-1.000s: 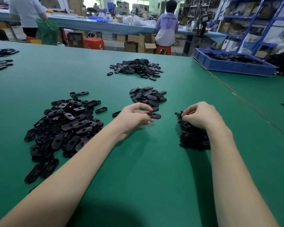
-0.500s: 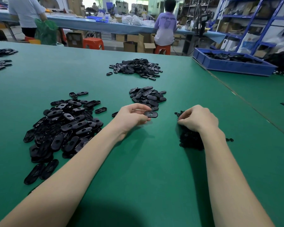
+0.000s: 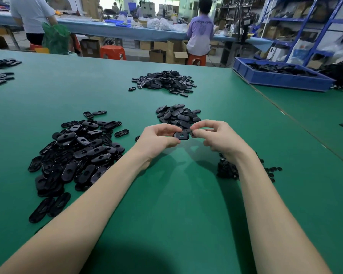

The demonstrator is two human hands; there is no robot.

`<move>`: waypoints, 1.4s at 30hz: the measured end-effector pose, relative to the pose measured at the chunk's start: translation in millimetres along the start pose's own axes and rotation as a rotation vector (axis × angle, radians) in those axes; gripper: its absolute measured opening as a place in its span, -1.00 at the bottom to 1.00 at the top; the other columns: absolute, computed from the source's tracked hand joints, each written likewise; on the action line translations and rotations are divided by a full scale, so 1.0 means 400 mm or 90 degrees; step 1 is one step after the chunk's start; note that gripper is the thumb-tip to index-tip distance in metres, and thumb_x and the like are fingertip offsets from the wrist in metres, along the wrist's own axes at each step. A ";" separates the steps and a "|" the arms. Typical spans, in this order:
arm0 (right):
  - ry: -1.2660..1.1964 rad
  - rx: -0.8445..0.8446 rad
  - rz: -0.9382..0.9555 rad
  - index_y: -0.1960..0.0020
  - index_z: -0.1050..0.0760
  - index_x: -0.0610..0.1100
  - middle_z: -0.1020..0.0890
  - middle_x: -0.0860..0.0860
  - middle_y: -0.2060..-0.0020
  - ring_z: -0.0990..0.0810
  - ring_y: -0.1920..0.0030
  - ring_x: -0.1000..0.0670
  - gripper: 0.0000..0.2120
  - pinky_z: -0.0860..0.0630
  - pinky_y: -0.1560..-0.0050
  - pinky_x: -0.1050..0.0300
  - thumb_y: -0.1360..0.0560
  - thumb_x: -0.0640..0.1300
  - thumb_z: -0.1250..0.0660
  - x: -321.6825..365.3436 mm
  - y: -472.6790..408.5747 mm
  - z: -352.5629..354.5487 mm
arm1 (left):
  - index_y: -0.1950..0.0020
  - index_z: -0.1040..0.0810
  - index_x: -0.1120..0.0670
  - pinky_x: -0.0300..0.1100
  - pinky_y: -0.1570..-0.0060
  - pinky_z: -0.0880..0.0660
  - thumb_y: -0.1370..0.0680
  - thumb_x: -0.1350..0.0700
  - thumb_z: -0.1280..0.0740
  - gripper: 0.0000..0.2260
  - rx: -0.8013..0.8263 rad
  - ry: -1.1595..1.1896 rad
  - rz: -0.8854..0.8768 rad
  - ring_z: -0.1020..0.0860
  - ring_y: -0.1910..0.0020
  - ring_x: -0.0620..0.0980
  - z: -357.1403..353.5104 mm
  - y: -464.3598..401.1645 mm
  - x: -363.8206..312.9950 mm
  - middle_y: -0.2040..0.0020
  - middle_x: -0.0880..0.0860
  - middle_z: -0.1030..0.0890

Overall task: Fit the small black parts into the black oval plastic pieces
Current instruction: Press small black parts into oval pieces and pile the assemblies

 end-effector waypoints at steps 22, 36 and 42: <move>-0.018 -0.043 -0.034 0.17 -0.74 0.04 -0.50 0.12 0.47 -0.32 0.55 0.16 -0.96 -0.19 0.53 0.33 -0.39 -0.09 -0.53 -0.013 -0.014 -0.022 | 0.04 -0.69 -0.02 -0.42 0.08 -0.52 -0.46 0.34 -0.49 -0.74 0.011 -0.050 -0.075 -0.67 0.16 -0.22 -0.010 0.001 -0.025 0.13 -0.09 -0.72; -0.103 -0.061 -0.098 0.17 -0.74 -0.03 -0.56 0.06 0.41 -0.24 0.45 0.06 -0.96 -0.14 0.54 0.29 -0.40 -0.14 -0.57 -0.033 -0.007 -0.029 | -0.05 -0.71 0.08 -0.40 0.01 -0.55 -0.44 0.37 -0.50 -0.74 0.009 0.002 -0.060 -0.69 0.01 -0.14 -0.011 0.007 -0.024 0.06 0.01 -0.75; -0.134 -0.042 -0.120 0.05 -0.71 -0.05 -0.60 0.02 0.31 -0.31 0.49 0.10 -0.80 -0.15 0.51 0.27 -0.36 -0.10 -0.62 -0.041 -0.005 -0.027 | -0.05 -0.70 0.07 -0.36 -0.08 -0.56 -0.45 0.35 -0.49 -0.75 0.041 0.026 -0.018 -0.69 -0.02 -0.10 -0.009 0.006 -0.019 0.04 0.03 -0.75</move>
Point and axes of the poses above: each hand's wrist, its own y-axis away from the middle knuckle, its own z-axis out of the back of the hand, x = y × z, the point moved 8 cm from there along -y, towards the middle knuckle
